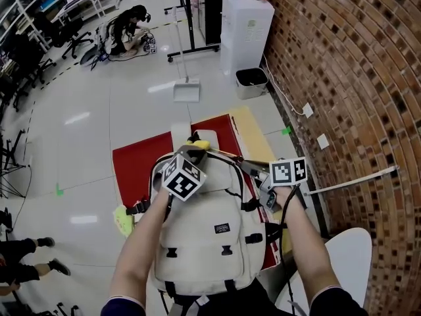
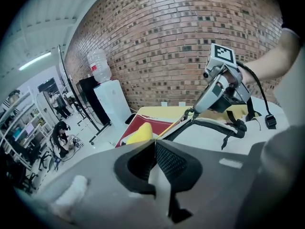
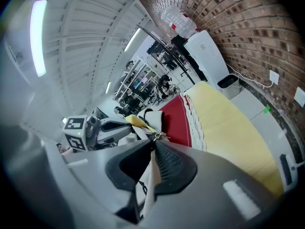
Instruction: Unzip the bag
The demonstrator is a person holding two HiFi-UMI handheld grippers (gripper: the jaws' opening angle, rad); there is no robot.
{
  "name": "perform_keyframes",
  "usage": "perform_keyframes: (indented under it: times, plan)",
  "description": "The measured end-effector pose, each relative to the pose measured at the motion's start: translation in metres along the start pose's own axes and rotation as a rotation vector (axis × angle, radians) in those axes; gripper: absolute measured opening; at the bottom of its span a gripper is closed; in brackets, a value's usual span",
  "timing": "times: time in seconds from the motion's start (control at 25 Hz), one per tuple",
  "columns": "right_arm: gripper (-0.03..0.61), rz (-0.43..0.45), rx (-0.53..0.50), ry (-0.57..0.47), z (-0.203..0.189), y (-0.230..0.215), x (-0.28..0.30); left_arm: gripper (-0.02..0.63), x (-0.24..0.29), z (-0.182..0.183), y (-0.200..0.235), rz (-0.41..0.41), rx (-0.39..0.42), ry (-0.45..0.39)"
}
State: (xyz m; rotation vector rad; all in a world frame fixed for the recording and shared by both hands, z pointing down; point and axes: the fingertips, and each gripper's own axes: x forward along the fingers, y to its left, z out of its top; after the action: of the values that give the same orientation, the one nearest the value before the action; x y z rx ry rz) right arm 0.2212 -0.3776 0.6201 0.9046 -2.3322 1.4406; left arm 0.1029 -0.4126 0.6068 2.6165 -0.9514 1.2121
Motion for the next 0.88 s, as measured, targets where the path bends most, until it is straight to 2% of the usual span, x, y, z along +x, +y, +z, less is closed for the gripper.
perform_keyframes:
  times: [0.08, 0.16, 0.28, 0.4, 0.56, 0.68, 0.88]
  plan:
    - [0.028, -0.007, -0.015, -0.004, -0.005, -0.001, -0.005, 0.014, -0.002, 0.001, 0.000, -0.001, -0.017, -0.009]
    - [0.014, -0.037, -0.087, 0.002, -0.008, -0.002, -0.007, 0.014, -0.002, 0.002, -0.003, -0.006, -0.012, -0.008]
    - [0.045, -0.096, -0.255, 0.035, -0.006, 0.003, -0.009, 0.014, -0.002, 0.000, -0.007, -0.007, 0.005, -0.002]
    - [0.106, -0.144, -0.419, 0.067, -0.002, 0.006, -0.013, 0.014, -0.001, -0.001, -0.006, -0.007, 0.008, 0.001]
    - [0.114, -0.210, -0.710, 0.118, -0.001, 0.008, -0.008, 0.014, -0.001, -0.001, -0.005, -0.010, 0.012, 0.002]
    - [0.137, -0.217, -0.921, 0.203, -0.007, 0.010, 0.001, 0.014, -0.001, 0.000, -0.004, -0.013, 0.013, 0.004]
    - [0.149, -0.192, -1.179, 0.365, -0.017, 0.006, 0.014, 0.014, 0.003, 0.000, -0.006, -0.019, 0.020, 0.011]
